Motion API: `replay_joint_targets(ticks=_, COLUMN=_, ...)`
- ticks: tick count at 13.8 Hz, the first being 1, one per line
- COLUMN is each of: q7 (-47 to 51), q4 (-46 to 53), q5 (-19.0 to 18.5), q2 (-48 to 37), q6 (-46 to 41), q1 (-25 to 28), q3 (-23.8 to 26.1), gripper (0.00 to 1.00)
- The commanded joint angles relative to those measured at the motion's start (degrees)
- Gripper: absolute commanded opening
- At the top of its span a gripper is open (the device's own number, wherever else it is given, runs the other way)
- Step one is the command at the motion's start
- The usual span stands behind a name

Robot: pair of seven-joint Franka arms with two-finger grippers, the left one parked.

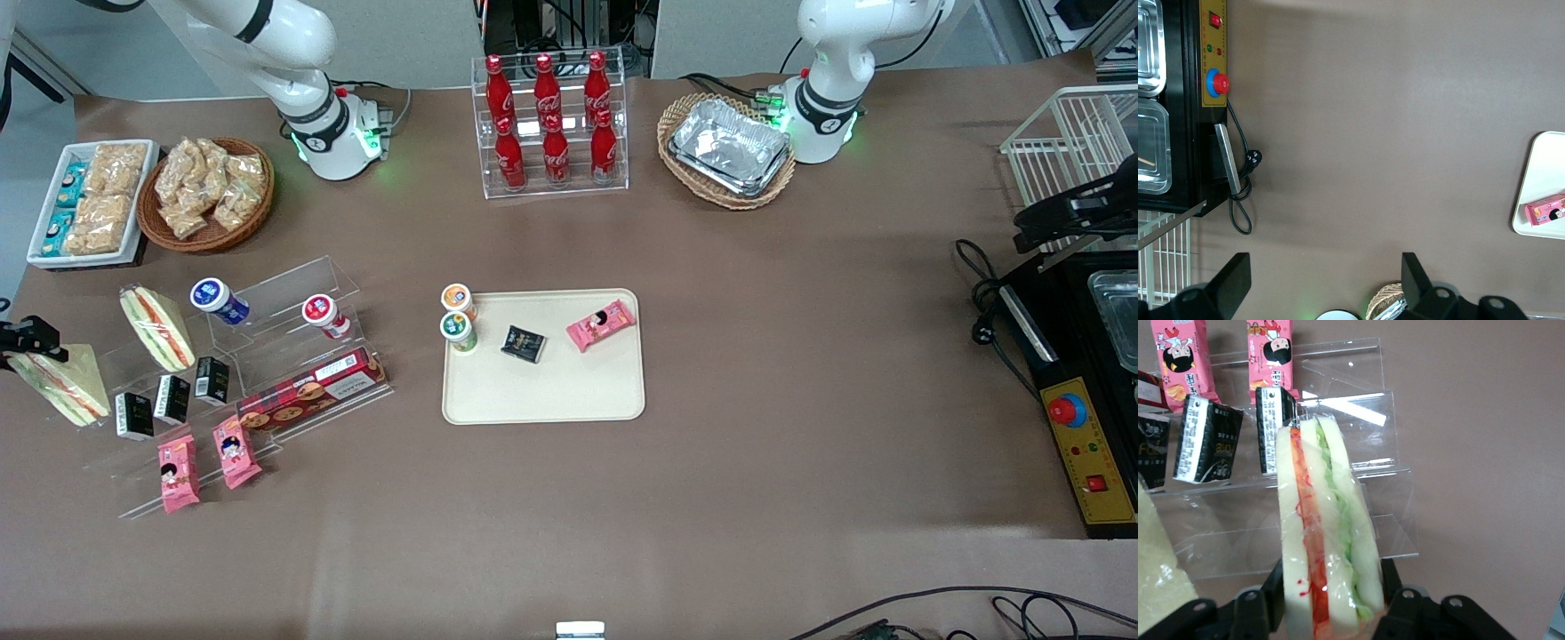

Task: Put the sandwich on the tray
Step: 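Close the right gripper on the wrapped triangle sandwich, then lift the sandwich off the rack and carry it toward the cream tray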

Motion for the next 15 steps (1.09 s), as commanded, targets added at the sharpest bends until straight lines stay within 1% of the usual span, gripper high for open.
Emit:
replay_joint_targets(ticks=1, q7=-1.3, q4=0.2, q5=1.2, q2=-0.2, q6=0.1, q1=0.1, q3=-0.2, gripper=0.42)
replay_joint_targets(ticks=3, q7=-1.4, q4=0.9, q5=0.9, q2=-2.0, q6=-1.0, q1=0.2, q3=-0.1, gripper=0.34)
replay_joint_targets(ticks=4, q7=-0.9, q4=1.6, q5=0.9, q2=-3.8, q6=-3.5, q1=0.2, q3=0.0, gripper=0.28)
replay_joint_targets(ticks=7, q7=0.8, q4=4.8, q5=0.8, q2=-8.6, q6=-10.2, q1=0.3, q3=0.0, gripper=0.28)
replay_joint_targets(ticks=8, q7=3.8, q4=5.9, q5=0.8, q2=-10.1, q6=-13.1, q1=0.3, q3=-0.1, gripper=0.28)
replay_joint_targets(ticks=10, q7=12.8, q4=7.8, q5=0.5, q2=-12.5, q6=-19.1, q1=0.5, q3=0.5, gripper=0.28)
replay_joint_targets(ticks=12, q7=24.3, q4=10.5, q5=-0.8, q2=-13.7, q6=-25.2, q1=2.9, q3=1.7, gripper=0.28)
replay_joint_targets(ticks=14, q7=38.1, q4=12.5, q5=-3.2, q2=-14.3, q6=-29.4, q1=7.6, q3=2.3, gripper=0.28)
replay_joint_targets(ticks=15, q7=43.5, q4=13.2, q5=-3.7, q2=-14.5, q6=-30.2, q1=9.8, q3=2.4, gripper=0.28)
